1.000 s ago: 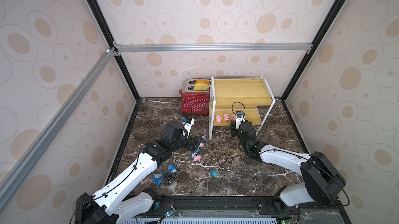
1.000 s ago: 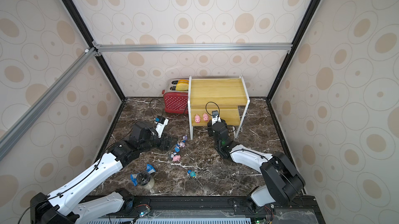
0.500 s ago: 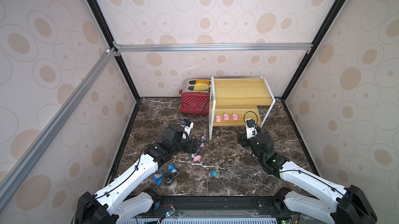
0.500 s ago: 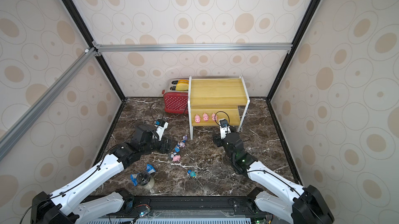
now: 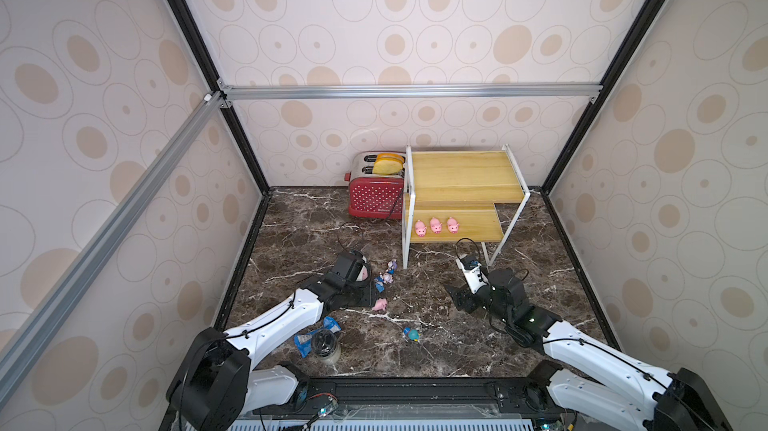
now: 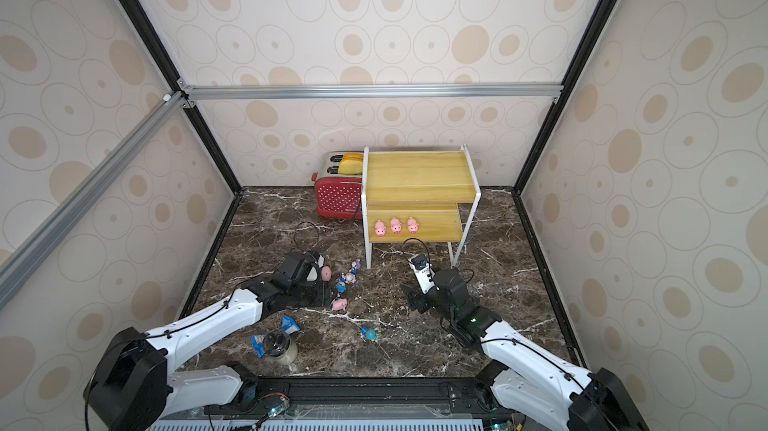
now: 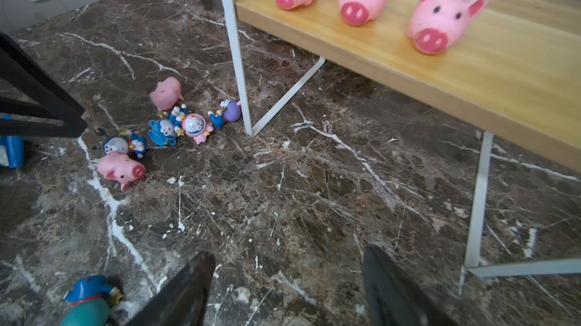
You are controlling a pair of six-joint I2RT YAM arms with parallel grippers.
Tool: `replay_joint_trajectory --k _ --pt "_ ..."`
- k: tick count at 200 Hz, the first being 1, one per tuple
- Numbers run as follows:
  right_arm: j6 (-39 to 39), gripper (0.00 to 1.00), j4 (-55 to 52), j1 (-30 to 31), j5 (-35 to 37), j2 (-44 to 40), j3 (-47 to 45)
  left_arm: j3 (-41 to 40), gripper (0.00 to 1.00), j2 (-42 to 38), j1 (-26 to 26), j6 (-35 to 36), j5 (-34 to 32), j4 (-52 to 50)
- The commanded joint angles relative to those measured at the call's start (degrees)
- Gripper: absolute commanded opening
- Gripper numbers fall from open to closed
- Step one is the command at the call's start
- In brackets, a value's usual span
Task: Organize plastic toys on shelves
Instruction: Adjust the plastic toy at the center of the board.
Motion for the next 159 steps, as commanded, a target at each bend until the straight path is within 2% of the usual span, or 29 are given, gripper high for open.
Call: replay_joint_trajectory --k 1,21,41,84,127,159 --pt "1.1 0.78 1.9 0.4 -4.6 2.8 1.0 1.1 0.48 2.5 0.4 -0.6 -0.2 0.6" --pt "1.1 0.78 2.9 1.2 -6.0 4.9 1.7 2.6 0.4 4.4 0.4 1.3 0.0 -1.8" --pt "1.4 0.78 4.1 1.6 -6.5 6.0 1.3 2.1 0.38 3.0 -0.1 2.9 0.5 -2.7" --pt "2.1 0.79 6.6 1.6 -5.5 6.4 -0.6 2.5 0.38 -0.9 -8.4 13.7 -9.2 -6.1" --pt "1.8 0.8 7.5 1.7 -4.1 5.7 -1.6 6.3 0.37 5.3 -13.3 23.1 -15.8 -7.0" --pt "1.0 0.8 7.2 1.7 -3.7 4.2 -2.3 8.7 0.35 9.4 -13.6 25.8 -15.4 -6.5"
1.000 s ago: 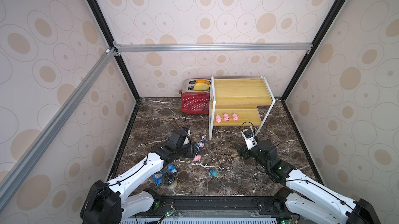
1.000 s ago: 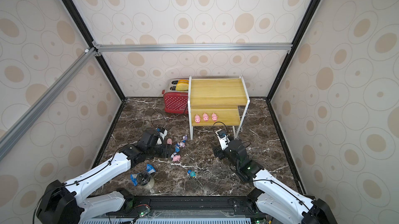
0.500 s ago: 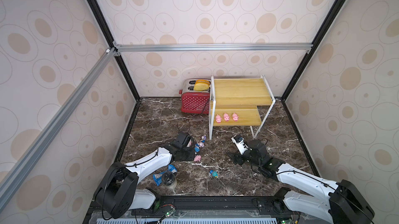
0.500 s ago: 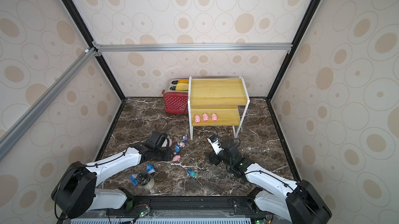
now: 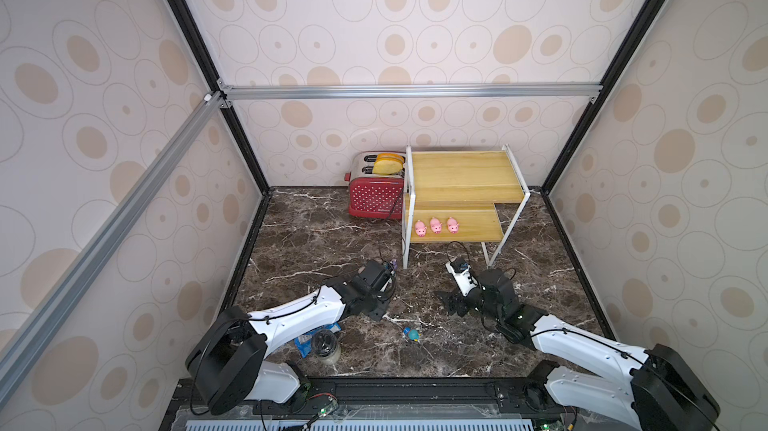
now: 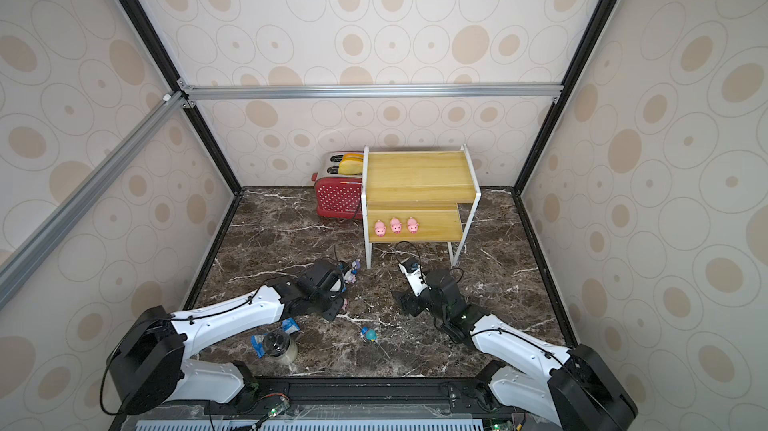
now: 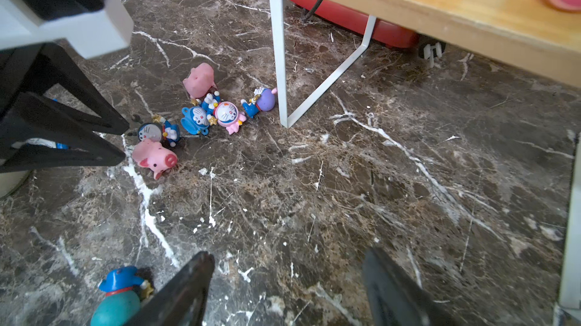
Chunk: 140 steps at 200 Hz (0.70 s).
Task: Organize plastic toys on shelves
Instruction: Adjust the plastic toy at the center of the board.
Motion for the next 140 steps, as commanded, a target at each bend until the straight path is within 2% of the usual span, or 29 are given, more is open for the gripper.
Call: replay_joint_trajectory --k 1,34,72,91,140 --pt "-0.3 0.8 0.6 0.2 0.8 -1.8 -1.1 3.0 0.35 2.1 -0.7 5.4 -2.3 -1.2" --pt "-1.5 0.82 0.5 0.3 1.7 -4.0 -2.4 3.0 0.33 5.1 -0.8 4.8 -1.3 -0.9" --pt "-2.6 0.88 0.2 0.2 1.5 -4.1 -2.7 3.5 0.31 7.5 -0.8 5.5 -0.8 0.0" --pt "-2.8 0.89 0.3 0.2 1.6 -3.4 -2.4 4.0 0.25 8.8 -0.8 6.2 -0.4 0.2" --pt "-3.0 0.89 -0.5 0.2 2.8 -3.7 -1.9 5.5 0.01 9.0 -0.8 7.9 2.2 -0.9"
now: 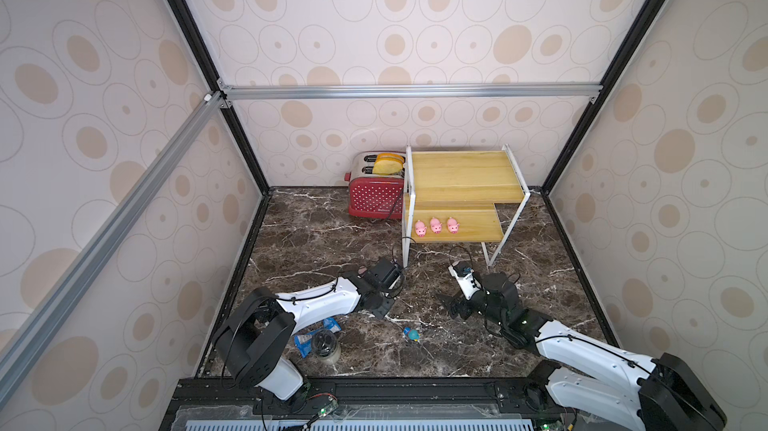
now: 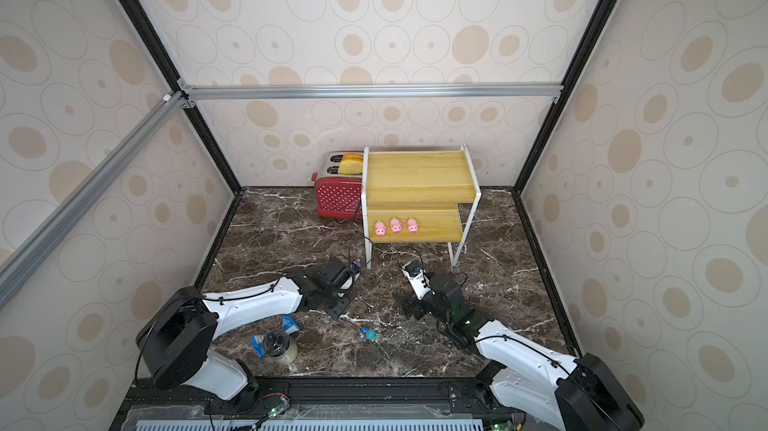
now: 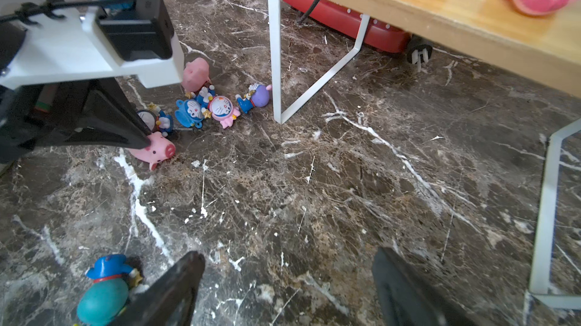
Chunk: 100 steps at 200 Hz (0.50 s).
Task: Organize plastic toys on shelves
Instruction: Adjust the plastic toy at the center of the board.
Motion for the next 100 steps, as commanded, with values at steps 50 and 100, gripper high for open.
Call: replay_joint_trajectory --k 50,100 --pt "-1.3 0.89 -4.4 0.2 4.2 -6.3 -1.0 5.9 0.0 2.1 -0.6 2.0 19.7 -0.4" --pt "-0.6 0.89 -5.7 0.1 1.6 -6.2 -1.8 11.6 0.09 10.3 -0.5 6.6 19.2 -4.3"
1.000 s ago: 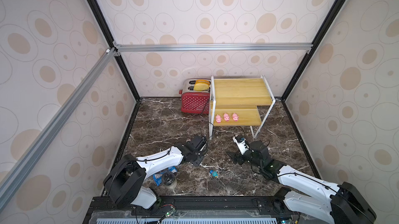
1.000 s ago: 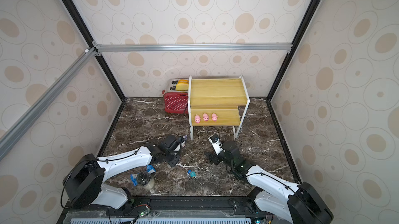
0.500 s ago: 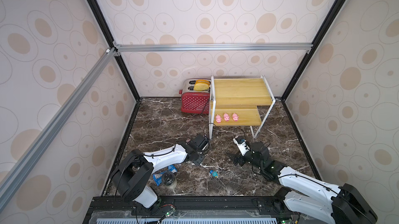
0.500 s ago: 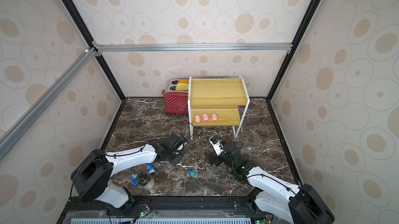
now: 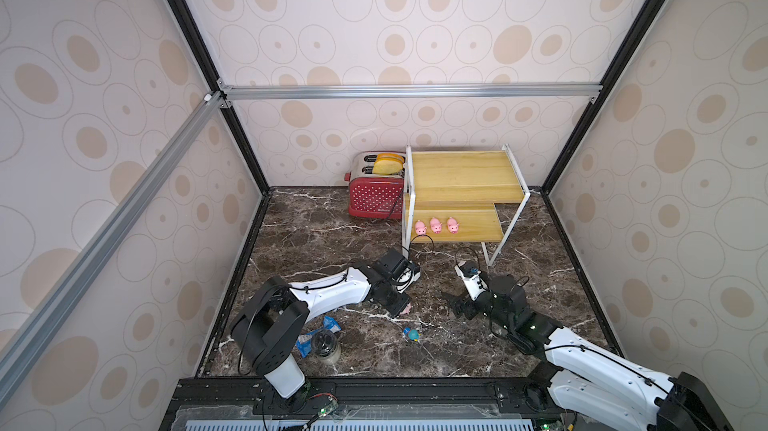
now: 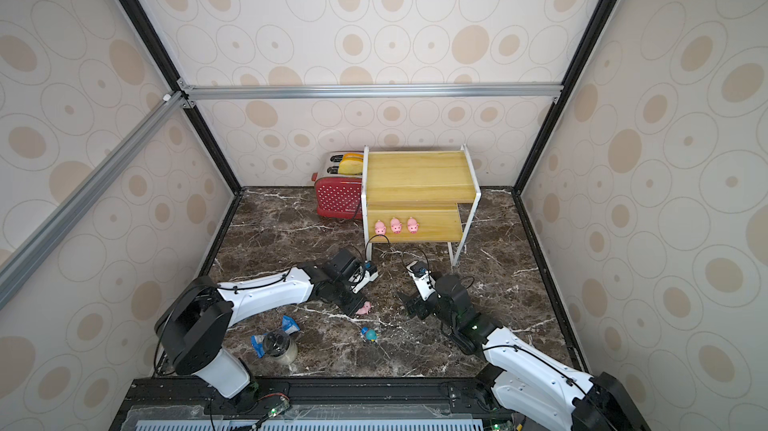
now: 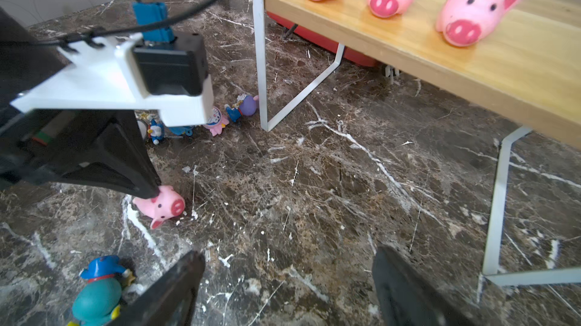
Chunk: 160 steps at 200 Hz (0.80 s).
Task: Organize plastic toys on shelves
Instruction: Adjust the plastic toy at the center of the board.
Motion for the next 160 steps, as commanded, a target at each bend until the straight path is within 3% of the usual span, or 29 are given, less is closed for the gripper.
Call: replay_joint_trajectory --k 1,40,82,121,160 --pt "0.0 0.89 -1.6 0.2 -1.2 0.5 -0.9 3.2 0.1 2.8 -0.4 3.8 0.6 -3.7" --pt "-0.6 0.88 0.7 0.2 -4.7 4.1 -0.7 3.7 0.19 4.0 -0.1 4.1 -5.9 -2.9" --pt "-2.2 0.88 3.1 0.2 -8.6 8.9 0.2 2.3 0.34 -0.5 0.2 3.6 -10.7 -0.6" --pt "-5.1 0.86 7.9 0.2 -17.5 16.6 2.0 0.3 0.43 -5.5 1.4 1.8 -15.4 1.6" --pt "-12.5 0.85 15.9 0.9 -25.7 27.0 4.3 -3.1 0.58 -12.2 3.1 -1.3 -15.5 2.2"
